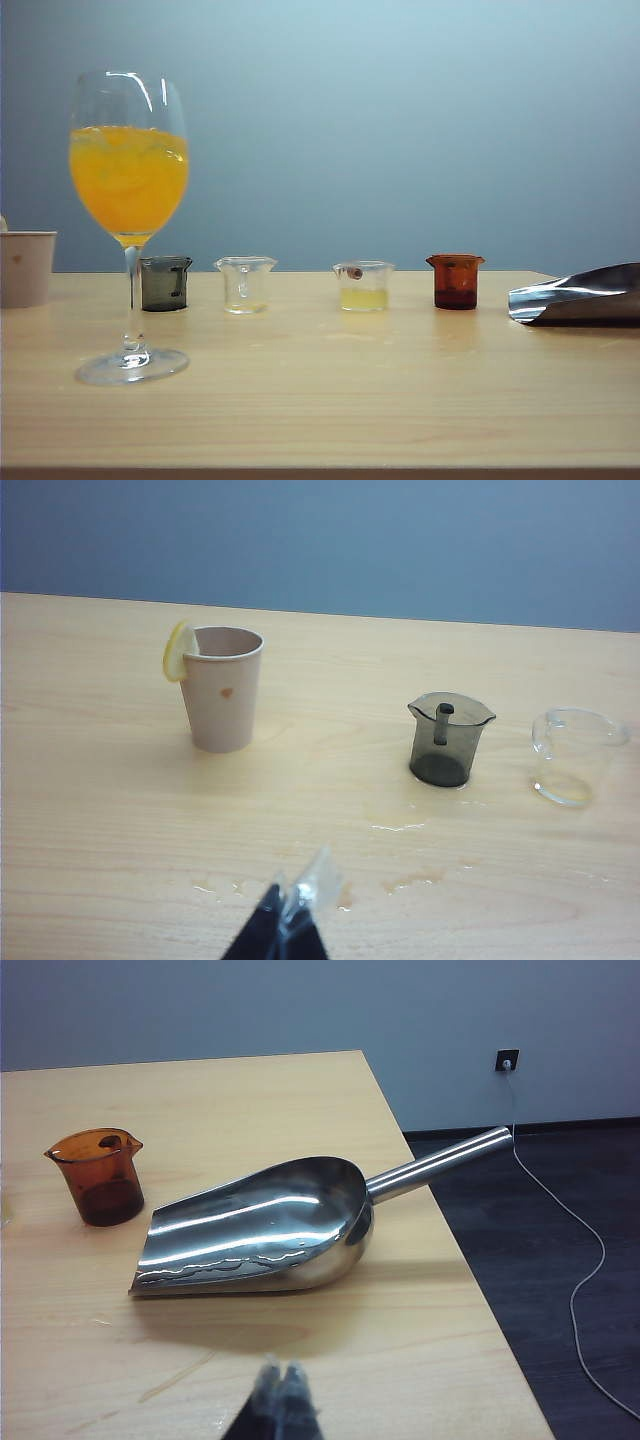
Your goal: Pick up the third measuring cup from the left, pour the pineapple juice inside into the goblet, and finally put the measuring cup back in its original place.
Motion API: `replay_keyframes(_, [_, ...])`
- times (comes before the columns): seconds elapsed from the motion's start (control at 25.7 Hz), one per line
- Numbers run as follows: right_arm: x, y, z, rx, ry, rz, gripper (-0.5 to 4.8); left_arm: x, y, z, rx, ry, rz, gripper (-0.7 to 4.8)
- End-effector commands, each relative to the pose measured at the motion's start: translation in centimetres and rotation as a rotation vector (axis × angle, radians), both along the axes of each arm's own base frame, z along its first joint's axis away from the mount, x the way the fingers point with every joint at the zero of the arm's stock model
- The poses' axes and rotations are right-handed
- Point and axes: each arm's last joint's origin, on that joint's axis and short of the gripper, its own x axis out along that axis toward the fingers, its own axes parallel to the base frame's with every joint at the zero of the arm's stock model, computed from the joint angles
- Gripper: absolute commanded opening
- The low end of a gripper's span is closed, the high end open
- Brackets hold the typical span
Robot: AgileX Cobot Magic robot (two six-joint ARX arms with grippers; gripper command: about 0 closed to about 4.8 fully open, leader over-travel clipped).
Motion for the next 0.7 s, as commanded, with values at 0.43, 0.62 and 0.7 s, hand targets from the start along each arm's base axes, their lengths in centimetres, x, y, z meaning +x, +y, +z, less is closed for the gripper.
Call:
replay_keyframes(0.43, [-0.4, 0.0, 2.1, 0.031, -0.054, 0.001, -0.03, -0.4, 0.0, 1.9, -0.043, -0.053, 0.007, -0.05])
replay_keyframes(0.62, [-2.1, 0.2, 7.5, 0.06, -0.12, 0.022, -0.03, -2.5, -0.1, 6.6, -0.034, -0.001, -0.009, -0.05])
replay_keyframes(0.7, [-2.6, 0.3, 9.5, 0.061, -0.126, 0.037, -0.03, -3.0, -0.1, 8.1, -0.028, -0.025, -0.005, -0.05])
